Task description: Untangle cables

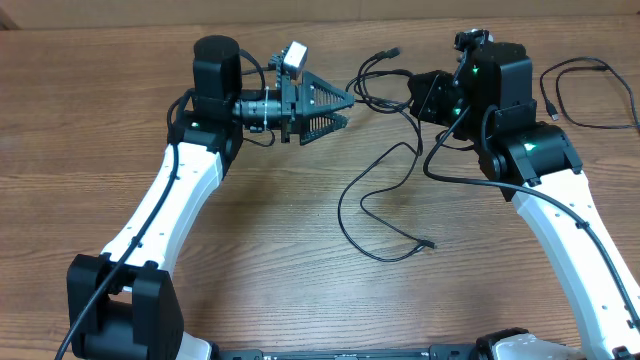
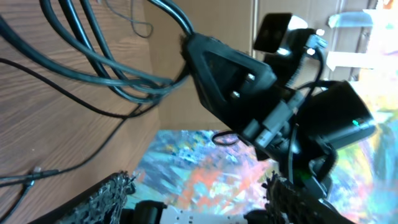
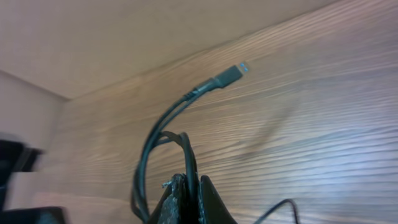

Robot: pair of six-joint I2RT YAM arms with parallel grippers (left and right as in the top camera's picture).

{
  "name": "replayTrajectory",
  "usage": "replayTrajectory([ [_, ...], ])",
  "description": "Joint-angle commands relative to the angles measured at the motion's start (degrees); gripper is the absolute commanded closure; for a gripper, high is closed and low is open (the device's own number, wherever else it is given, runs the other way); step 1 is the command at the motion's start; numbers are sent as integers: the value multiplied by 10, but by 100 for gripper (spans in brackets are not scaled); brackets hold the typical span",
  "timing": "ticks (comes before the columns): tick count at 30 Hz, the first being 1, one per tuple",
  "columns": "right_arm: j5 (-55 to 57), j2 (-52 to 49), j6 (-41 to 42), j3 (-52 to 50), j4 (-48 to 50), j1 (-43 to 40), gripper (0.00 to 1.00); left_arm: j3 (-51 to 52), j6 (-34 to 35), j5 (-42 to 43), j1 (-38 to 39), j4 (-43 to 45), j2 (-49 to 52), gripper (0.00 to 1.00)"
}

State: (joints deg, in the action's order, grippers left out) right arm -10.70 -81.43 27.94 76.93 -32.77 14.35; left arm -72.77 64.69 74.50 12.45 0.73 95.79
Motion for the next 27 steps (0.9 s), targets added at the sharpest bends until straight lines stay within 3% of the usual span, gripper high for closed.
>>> replayTrajectory([
  [1, -60, 3, 38, 3, 17, 3, 96, -6, -17, -42, 3, -30, -10, 27],
  [11, -75, 3, 83, 3, 48, 3, 96, -6, -15, -108, 3, -116, -10, 34],
  [23, -132, 3, 82, 3, 38, 3, 96, -6, 96, -186, 3, -127, -10, 34],
  [27, -132, 3, 82, 3, 21, 3, 96, -6, 117, -186, 3, -127, -10, 48],
])
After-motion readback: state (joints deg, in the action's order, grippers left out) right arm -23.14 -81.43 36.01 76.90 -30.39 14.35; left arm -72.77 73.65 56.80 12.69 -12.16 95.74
